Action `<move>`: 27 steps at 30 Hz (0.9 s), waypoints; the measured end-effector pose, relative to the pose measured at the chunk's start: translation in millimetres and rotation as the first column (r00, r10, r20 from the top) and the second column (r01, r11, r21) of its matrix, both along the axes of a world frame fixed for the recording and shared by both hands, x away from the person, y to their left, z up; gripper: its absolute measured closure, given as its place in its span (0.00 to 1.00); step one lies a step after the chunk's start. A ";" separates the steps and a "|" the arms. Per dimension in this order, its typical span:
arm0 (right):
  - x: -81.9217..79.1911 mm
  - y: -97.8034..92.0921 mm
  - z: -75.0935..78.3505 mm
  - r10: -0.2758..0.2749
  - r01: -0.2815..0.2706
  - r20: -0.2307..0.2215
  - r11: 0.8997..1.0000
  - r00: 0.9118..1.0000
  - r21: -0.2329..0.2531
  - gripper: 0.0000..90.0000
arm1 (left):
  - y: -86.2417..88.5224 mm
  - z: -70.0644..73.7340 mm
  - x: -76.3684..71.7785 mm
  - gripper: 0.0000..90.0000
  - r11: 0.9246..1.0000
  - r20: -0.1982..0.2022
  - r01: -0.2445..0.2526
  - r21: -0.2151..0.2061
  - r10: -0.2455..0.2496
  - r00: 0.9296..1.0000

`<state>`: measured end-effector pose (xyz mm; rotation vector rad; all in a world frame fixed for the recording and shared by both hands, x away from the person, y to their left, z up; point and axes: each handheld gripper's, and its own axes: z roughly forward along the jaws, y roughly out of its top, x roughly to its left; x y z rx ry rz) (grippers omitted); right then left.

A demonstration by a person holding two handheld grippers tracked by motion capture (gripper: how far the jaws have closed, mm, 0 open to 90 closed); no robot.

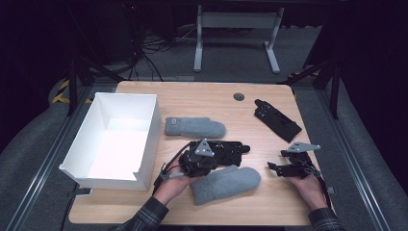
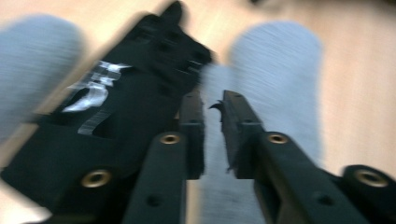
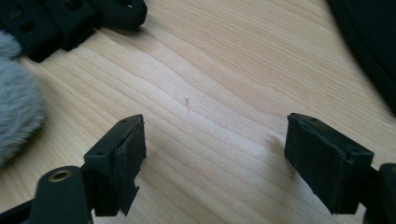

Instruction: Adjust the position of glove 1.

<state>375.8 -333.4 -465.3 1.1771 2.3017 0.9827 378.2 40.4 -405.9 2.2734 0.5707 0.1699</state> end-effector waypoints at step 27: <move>-1.5 0.1 -2.9 0.009 -0.009 0.026 1.000 1.000 -0.004 0.21 | 2.9 -38.2 128.6 1.00 0.945 -0.004 -0.292 0.145 0.295 0.955</move>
